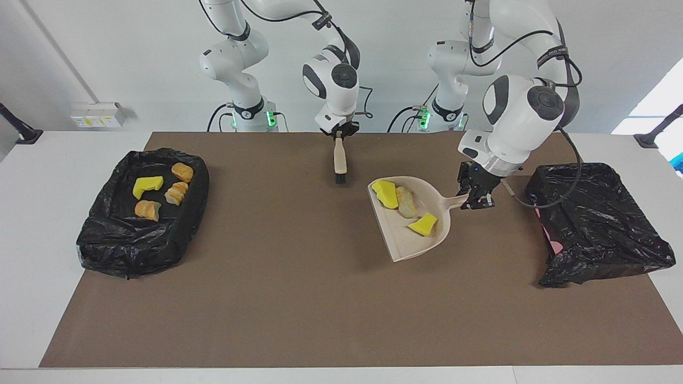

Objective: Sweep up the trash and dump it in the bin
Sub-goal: 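Carry the loaded dustpan with the left gripper to the farther trash bag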

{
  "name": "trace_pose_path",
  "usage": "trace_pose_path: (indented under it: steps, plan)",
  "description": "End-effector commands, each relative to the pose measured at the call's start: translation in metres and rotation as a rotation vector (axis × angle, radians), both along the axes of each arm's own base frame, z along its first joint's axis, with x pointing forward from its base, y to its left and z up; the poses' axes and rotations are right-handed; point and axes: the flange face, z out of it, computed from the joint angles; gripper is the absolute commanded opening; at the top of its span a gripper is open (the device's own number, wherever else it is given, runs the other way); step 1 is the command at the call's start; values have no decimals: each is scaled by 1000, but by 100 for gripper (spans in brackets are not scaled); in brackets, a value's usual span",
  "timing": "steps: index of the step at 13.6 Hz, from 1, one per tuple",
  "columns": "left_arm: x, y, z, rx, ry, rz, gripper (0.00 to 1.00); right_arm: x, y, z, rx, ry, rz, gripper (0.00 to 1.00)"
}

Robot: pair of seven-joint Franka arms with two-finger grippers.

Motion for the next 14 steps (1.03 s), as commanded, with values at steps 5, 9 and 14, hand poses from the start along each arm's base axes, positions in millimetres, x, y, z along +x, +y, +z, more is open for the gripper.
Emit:
trace_pose_path:
  steps: [5, 9, 14]
  plan:
    - [6, 109, 42, -19, -3, -27, 0, 13, 15, 18, -32, 52, 51, 21]
    - [1, 213, 45, -25, -22, -83, 0, 32, -4, 7, -5, 80, 64, 21]
    - [-18, 340, 65, 93, -38, -117, 0, 30, -3, 7, 12, 92, 49, 25]
